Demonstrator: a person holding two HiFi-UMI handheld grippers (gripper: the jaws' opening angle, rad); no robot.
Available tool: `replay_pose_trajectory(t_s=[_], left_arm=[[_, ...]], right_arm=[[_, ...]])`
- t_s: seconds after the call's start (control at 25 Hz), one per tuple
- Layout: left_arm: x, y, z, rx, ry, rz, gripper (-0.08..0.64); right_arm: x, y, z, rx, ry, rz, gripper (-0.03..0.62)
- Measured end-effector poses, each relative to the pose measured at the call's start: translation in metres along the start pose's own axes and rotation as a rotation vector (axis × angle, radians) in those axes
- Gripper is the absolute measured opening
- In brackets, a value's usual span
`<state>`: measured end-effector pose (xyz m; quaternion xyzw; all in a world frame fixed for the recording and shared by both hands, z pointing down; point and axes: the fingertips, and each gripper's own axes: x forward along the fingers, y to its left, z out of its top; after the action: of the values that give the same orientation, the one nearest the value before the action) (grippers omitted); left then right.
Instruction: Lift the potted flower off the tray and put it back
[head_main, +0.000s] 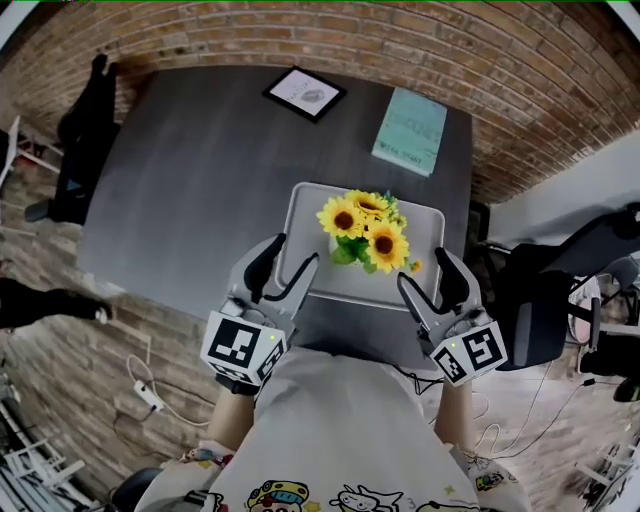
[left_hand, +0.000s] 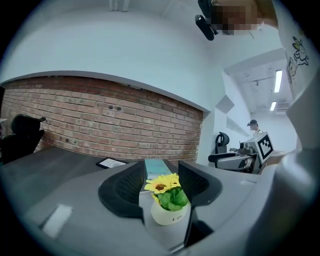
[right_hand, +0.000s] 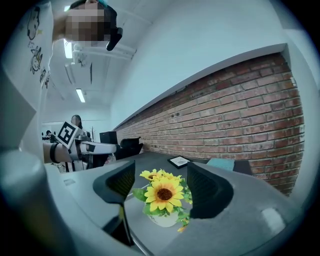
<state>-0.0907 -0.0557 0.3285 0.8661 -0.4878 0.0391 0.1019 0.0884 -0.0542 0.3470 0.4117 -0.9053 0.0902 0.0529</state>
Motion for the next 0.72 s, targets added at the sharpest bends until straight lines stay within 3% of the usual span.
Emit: replay_pose_trajectory(t_s=[0.4,0.72], left_arm=[[0.025,-0.008,-0.006,0.004,0.035,-0.14,0.236],[0.032,-0.009,-0.014,0.003,0.074,-0.186,0.247]], right_arm=[[-0.002,0.0,-0.005,-0.004,0.024,-0.051,0.344],[0.003,0.002,-0.013,-0.011,0.057,-0.039,0.367]])
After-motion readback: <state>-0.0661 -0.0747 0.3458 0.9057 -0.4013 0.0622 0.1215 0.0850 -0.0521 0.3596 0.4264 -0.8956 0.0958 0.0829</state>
